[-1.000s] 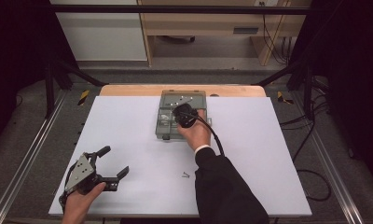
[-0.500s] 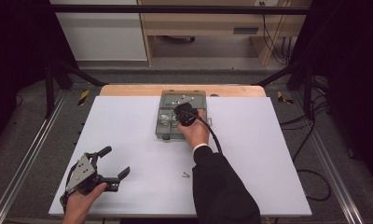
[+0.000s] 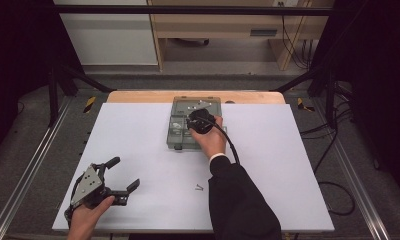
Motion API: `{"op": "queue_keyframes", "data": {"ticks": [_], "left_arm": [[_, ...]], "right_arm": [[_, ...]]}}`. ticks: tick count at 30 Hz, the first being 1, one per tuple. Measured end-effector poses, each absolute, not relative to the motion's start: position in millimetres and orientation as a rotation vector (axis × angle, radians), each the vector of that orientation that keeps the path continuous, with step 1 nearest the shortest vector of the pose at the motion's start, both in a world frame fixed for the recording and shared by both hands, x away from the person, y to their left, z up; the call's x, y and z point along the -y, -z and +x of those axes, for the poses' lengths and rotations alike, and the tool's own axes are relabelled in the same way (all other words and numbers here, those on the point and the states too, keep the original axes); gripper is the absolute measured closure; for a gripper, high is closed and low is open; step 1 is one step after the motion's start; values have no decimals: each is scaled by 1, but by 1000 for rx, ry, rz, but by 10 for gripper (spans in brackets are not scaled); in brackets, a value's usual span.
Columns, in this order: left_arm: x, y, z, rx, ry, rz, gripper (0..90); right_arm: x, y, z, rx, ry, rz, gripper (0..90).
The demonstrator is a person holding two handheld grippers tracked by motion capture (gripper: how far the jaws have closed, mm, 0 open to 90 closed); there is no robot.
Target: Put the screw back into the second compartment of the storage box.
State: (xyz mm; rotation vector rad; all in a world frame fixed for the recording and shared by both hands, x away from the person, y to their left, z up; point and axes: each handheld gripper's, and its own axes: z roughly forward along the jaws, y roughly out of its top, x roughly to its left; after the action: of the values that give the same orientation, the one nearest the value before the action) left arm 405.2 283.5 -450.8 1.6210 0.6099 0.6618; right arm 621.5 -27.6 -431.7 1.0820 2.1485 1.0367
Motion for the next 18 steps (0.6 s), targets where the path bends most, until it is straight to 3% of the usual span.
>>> {"op": "queue_keyframes", "data": {"ticks": [4, 16, 18], "left_arm": [[-283, 451, 405, -608, -664, 1623, 13], [-284, 451, 406, -609, -667, 1622, 13], [-284, 451, 406, -609, -667, 1623, 13]], "right_arm": [[28, 426, 617, -2146, -1056, 1073, 535], [33, 394, 584, -2224, -1057, 1007, 237], [36, 390, 575, -2218, -1062, 990, 228]]}}
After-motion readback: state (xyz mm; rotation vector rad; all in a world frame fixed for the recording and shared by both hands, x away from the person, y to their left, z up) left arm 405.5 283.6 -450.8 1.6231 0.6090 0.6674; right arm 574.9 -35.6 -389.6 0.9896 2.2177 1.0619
